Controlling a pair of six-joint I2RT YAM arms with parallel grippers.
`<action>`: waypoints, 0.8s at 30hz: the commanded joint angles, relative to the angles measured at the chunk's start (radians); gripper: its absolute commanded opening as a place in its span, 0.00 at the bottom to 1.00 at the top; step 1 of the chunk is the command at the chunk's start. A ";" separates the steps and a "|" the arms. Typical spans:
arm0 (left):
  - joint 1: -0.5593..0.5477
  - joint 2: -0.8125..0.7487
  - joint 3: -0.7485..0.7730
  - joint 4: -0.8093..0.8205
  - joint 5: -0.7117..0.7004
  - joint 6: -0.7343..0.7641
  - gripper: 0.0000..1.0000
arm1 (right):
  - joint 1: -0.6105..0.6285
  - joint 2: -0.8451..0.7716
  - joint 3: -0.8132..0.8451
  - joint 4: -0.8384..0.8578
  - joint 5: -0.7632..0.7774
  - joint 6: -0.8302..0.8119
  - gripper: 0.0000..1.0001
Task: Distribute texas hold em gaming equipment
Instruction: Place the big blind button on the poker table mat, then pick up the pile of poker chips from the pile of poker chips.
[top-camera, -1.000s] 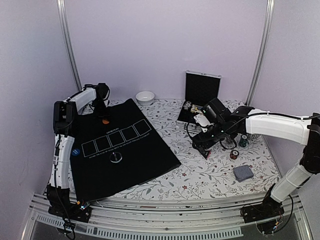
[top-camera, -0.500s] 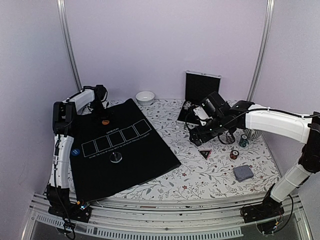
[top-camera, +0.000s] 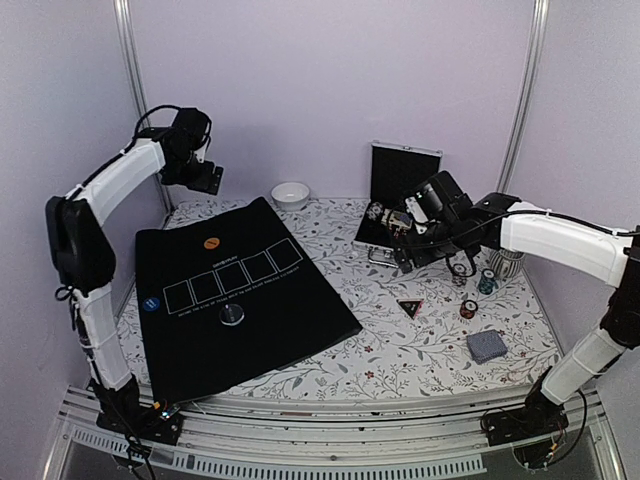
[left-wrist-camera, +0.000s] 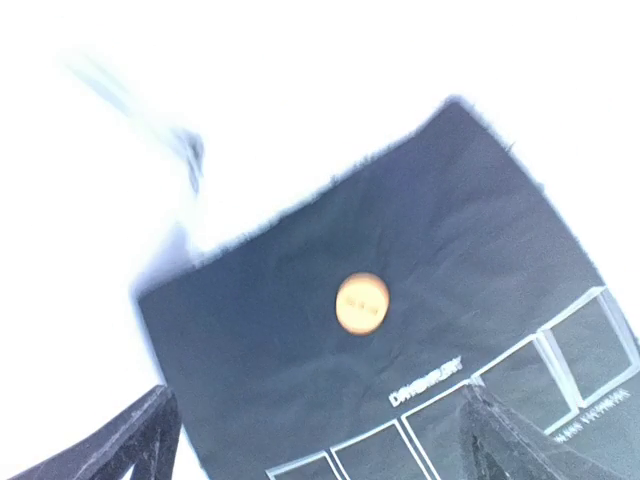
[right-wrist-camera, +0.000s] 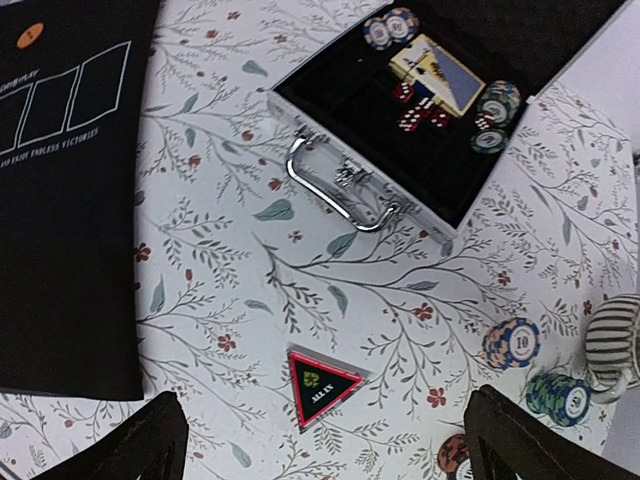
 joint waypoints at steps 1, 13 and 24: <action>-0.184 -0.320 -0.332 0.316 -0.249 0.164 0.98 | -0.073 -0.111 -0.021 0.062 0.030 0.049 0.99; -0.208 -0.779 -0.880 0.676 0.151 -0.025 0.98 | -0.280 -0.239 -0.163 -0.086 -0.130 0.221 0.99; -0.207 -1.015 -1.270 0.989 0.317 -0.054 0.98 | -0.368 -0.126 -0.083 -0.154 -0.104 0.200 0.95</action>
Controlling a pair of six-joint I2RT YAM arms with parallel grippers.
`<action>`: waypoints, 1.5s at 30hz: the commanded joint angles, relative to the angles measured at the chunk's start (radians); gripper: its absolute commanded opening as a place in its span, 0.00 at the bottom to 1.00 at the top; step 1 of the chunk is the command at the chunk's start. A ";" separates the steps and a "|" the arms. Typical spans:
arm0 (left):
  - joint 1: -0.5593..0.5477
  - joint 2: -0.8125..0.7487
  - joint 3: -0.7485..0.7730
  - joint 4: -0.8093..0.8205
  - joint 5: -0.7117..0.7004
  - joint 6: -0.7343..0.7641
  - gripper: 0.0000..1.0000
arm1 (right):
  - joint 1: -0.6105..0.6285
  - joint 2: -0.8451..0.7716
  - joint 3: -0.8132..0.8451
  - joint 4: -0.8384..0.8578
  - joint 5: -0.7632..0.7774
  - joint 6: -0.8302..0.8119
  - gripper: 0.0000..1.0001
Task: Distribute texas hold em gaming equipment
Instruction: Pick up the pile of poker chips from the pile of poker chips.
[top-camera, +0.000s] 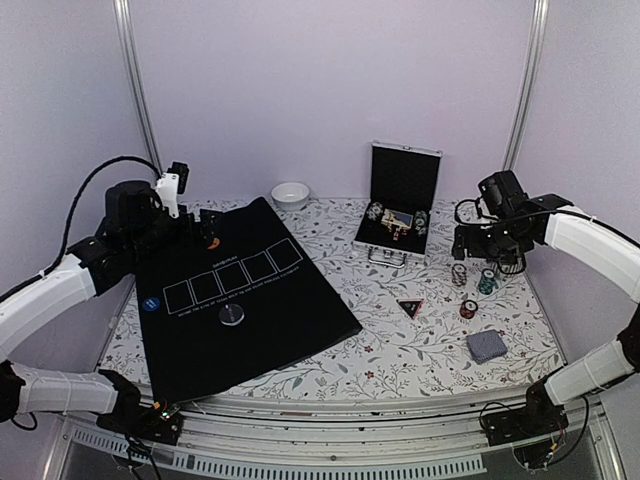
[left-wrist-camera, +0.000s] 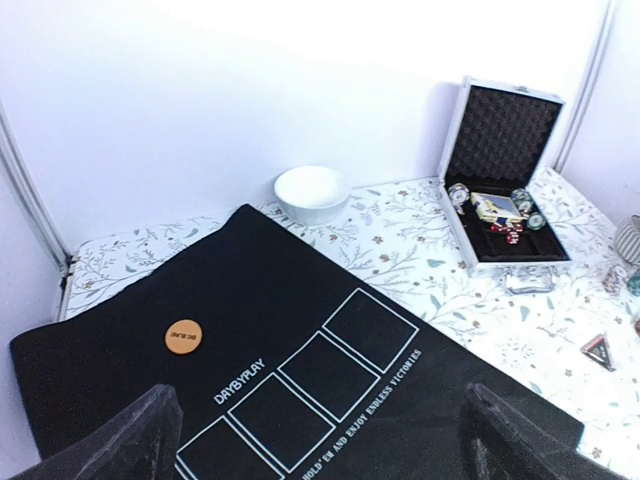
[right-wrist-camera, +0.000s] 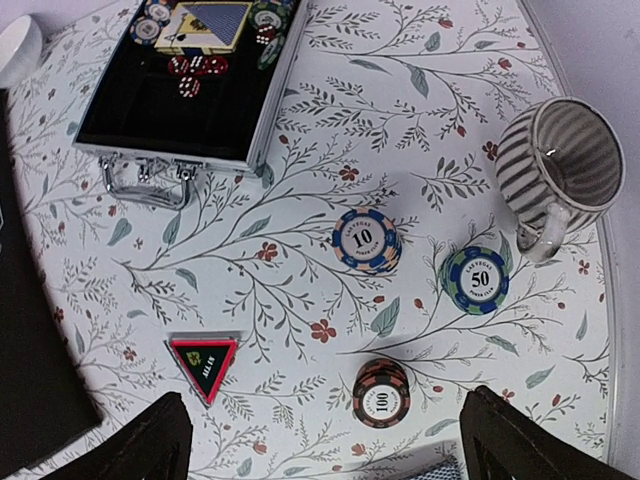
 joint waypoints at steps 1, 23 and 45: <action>0.001 -0.018 -0.050 0.116 0.082 -0.003 0.98 | -0.019 0.109 0.117 -0.059 0.000 -0.030 0.91; 0.001 -0.008 -0.061 0.103 -0.004 0.072 0.98 | -0.085 0.669 0.432 -0.153 0.089 -0.216 0.84; 0.000 -0.001 -0.064 0.102 -0.027 0.091 0.98 | -0.114 0.707 0.404 -0.119 0.039 -0.249 0.54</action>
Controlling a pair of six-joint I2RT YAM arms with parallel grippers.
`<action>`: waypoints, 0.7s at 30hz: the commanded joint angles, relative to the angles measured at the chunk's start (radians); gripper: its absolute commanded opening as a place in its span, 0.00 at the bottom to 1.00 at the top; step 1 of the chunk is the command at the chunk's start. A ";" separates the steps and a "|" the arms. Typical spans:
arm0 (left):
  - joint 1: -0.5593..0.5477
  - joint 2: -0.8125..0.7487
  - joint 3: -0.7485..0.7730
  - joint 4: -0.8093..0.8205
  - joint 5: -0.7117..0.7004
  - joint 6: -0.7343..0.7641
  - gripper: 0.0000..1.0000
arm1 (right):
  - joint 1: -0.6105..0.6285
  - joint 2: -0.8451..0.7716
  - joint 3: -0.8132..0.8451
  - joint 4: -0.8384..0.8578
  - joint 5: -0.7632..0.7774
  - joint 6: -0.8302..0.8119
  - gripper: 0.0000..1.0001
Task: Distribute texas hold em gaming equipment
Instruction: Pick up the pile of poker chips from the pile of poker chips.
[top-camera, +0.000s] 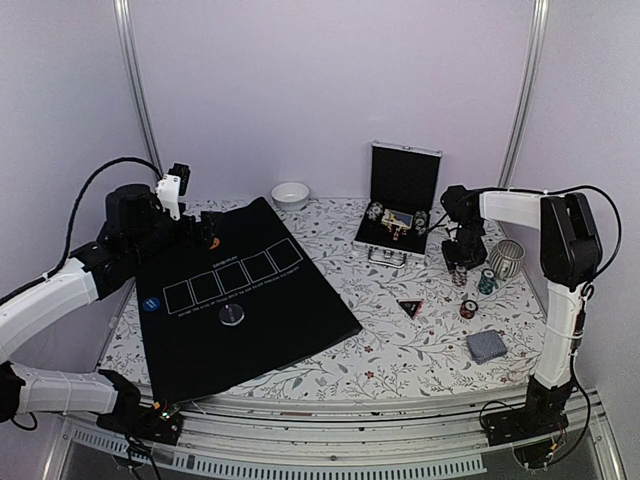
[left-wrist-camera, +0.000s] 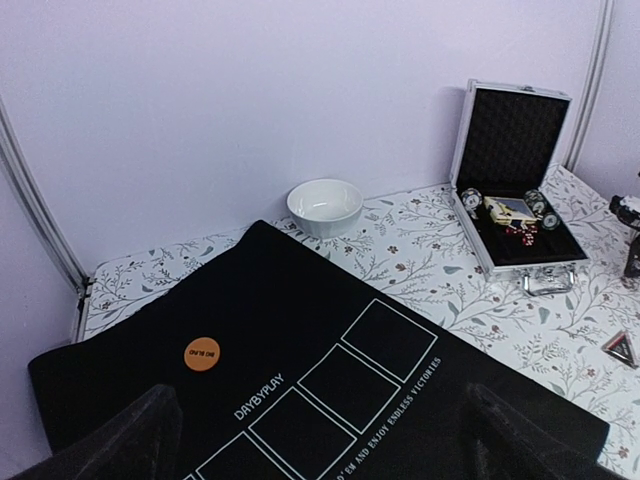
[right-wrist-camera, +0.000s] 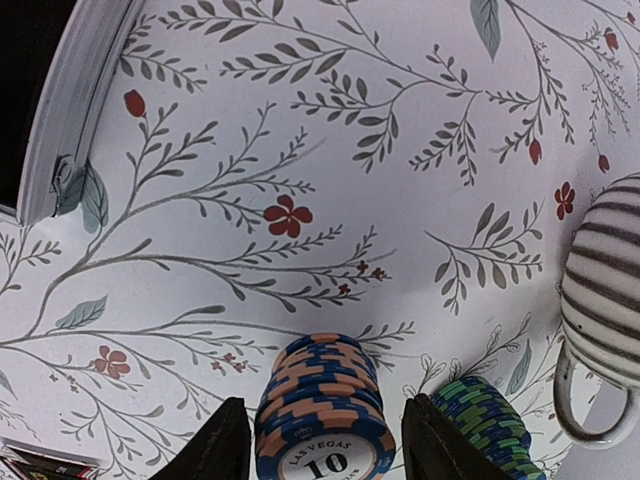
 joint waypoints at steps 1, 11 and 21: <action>0.000 0.008 -0.015 0.015 -0.007 0.015 0.98 | -0.006 0.012 -0.011 0.013 -0.020 -0.004 0.54; 0.001 0.008 -0.015 0.015 -0.009 0.020 0.98 | -0.007 0.021 -0.016 0.011 -0.038 -0.002 0.57; 0.001 0.008 -0.015 0.015 -0.006 0.022 0.98 | -0.007 0.038 -0.012 0.006 -0.033 -0.001 0.52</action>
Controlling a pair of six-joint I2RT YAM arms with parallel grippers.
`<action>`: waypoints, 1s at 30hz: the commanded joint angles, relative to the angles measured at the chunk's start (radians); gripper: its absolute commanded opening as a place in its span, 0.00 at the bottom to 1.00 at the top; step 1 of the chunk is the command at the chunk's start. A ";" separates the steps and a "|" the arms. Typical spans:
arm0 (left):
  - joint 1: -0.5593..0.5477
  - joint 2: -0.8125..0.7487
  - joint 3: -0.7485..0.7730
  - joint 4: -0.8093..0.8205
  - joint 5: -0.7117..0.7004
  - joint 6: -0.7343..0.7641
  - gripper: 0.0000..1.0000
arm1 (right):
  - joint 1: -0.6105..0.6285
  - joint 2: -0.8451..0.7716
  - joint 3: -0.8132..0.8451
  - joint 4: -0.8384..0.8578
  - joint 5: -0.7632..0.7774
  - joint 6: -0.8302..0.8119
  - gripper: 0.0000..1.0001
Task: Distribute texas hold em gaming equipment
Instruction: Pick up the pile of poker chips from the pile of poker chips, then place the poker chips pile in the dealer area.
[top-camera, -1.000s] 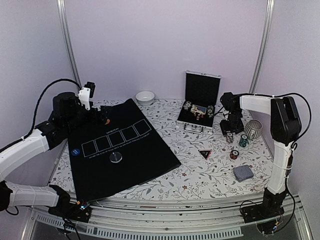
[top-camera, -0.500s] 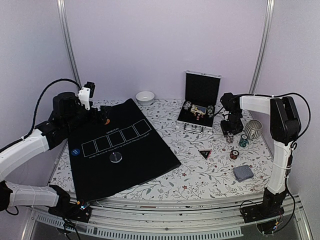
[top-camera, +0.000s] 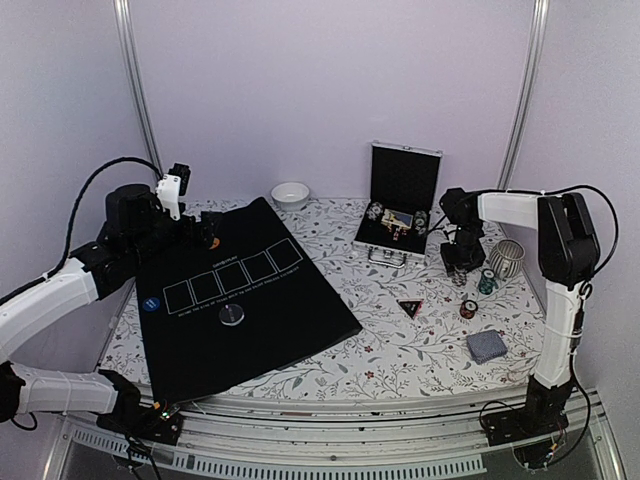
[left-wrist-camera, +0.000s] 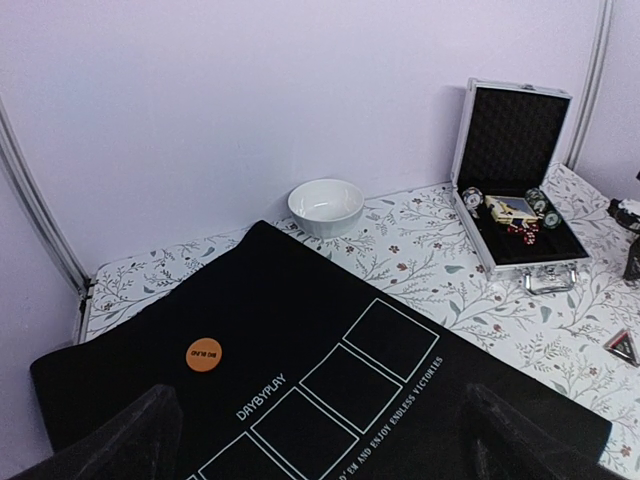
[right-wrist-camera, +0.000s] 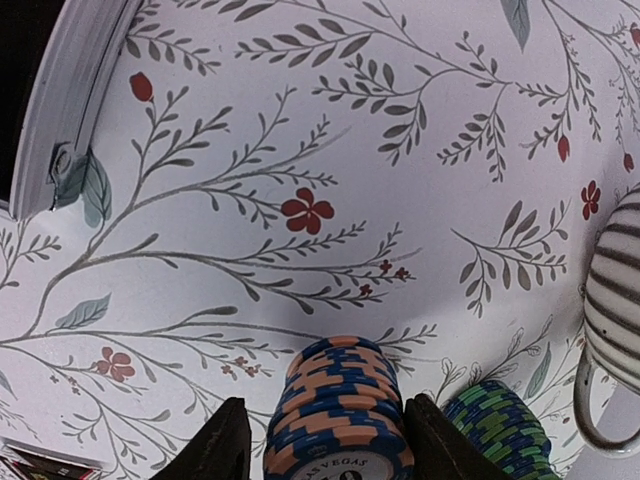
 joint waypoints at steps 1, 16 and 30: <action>0.001 0.008 -0.015 0.015 -0.004 0.015 0.98 | -0.006 0.023 -0.010 0.003 0.000 0.001 0.49; 0.000 0.009 -0.014 0.012 0.000 0.021 0.98 | -0.007 -0.008 0.049 -0.057 0.069 -0.002 0.08; 0.001 0.005 -0.012 0.010 -0.015 0.027 0.98 | 0.102 -0.059 0.222 -0.138 0.006 -0.007 0.03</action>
